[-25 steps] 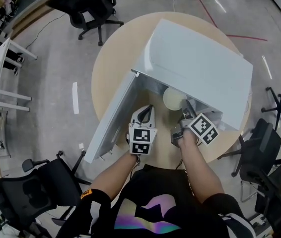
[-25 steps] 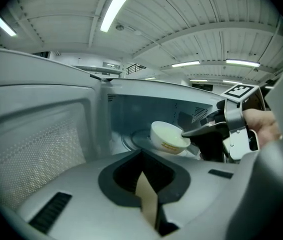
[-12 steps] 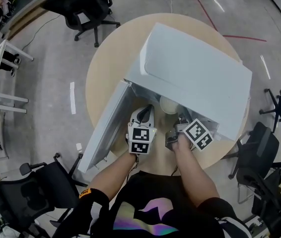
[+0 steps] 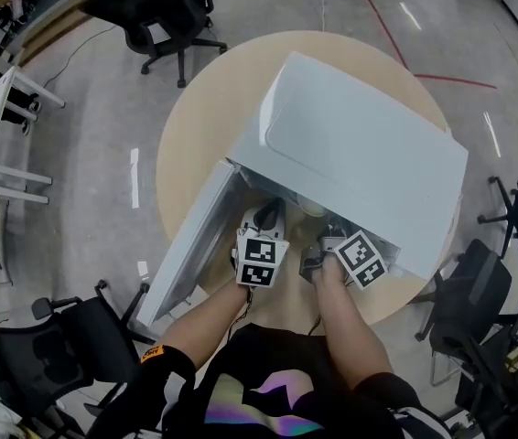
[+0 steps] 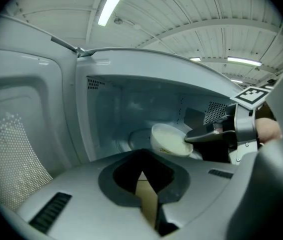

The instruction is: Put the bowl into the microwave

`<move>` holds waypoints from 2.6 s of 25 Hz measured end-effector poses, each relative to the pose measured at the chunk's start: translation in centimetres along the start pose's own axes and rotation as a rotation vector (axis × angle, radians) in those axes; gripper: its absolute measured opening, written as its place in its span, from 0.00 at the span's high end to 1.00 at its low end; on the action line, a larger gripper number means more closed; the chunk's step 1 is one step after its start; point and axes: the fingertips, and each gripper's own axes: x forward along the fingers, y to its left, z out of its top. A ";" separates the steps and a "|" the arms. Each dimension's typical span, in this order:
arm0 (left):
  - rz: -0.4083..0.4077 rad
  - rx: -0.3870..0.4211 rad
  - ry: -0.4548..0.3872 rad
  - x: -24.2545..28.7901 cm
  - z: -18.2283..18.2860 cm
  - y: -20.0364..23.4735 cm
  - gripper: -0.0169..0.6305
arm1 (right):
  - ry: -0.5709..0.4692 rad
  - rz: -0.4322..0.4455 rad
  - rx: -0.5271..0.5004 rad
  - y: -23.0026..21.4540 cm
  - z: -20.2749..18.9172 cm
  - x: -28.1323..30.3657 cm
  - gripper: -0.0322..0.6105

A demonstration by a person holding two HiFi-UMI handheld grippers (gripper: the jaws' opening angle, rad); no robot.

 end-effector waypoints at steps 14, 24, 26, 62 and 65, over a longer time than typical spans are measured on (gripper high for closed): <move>-0.019 0.023 0.019 2.4 1.0 0.8 0.90 | -0.090 -0.011 0.049 -0.7 0.8 2.0 0.88; -0.028 0.026 0.021 3.4 1.2 0.5 0.90 | -0.143 0.009 0.033 -0.5 1.6 2.2 0.88; -0.028 0.025 0.018 3.4 1.1 0.4 0.90 | -0.150 0.015 0.039 -0.6 1.7 2.2 0.88; 0.041 -0.054 -0.180 -13.1 2.5 -1.0 0.90 | -0.018 0.186 -0.764 9.1 -4.8 -11.7 0.88; 0.046 -0.060 -0.202 -15.3 2.3 -1.5 0.90 | -0.022 0.214 -0.849 10.5 -5.9 -14.0 0.88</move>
